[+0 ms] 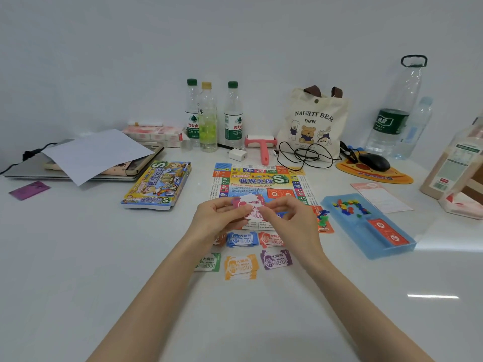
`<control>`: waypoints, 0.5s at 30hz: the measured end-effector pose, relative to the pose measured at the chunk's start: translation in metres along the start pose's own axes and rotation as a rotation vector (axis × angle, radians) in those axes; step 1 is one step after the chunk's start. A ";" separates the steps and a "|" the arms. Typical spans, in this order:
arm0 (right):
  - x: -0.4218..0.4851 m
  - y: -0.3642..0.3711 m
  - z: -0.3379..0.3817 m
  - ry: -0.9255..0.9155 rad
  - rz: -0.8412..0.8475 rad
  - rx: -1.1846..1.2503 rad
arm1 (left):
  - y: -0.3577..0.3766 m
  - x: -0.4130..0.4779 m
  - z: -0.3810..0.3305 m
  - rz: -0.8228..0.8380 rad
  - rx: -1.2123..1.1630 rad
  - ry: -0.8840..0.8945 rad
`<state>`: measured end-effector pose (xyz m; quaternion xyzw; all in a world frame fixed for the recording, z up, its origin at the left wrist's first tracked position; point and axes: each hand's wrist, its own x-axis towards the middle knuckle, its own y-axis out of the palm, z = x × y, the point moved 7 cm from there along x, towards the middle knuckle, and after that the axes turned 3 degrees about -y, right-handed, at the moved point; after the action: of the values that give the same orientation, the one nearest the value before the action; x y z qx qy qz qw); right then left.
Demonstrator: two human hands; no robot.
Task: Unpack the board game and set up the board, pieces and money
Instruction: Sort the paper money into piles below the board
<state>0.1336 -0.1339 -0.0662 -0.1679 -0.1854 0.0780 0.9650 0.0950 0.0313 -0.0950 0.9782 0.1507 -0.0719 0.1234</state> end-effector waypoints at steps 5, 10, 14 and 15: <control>0.004 0.001 -0.010 0.102 0.078 0.146 | 0.001 0.001 0.001 0.015 -0.015 -0.025; 0.002 -0.005 -0.015 0.181 0.160 0.181 | 0.001 0.000 0.002 -0.028 -0.009 -0.017; 0.005 -0.025 -0.020 0.202 0.128 0.151 | -0.004 0.000 0.000 -0.059 -0.062 -0.002; 0.006 -0.031 -0.022 0.208 0.115 0.137 | -0.005 0.000 0.001 -0.065 -0.075 -0.004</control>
<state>0.1501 -0.1678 -0.0728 -0.1193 -0.0688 0.1281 0.9821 0.0937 0.0363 -0.0968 0.9673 0.1849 -0.0723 0.1580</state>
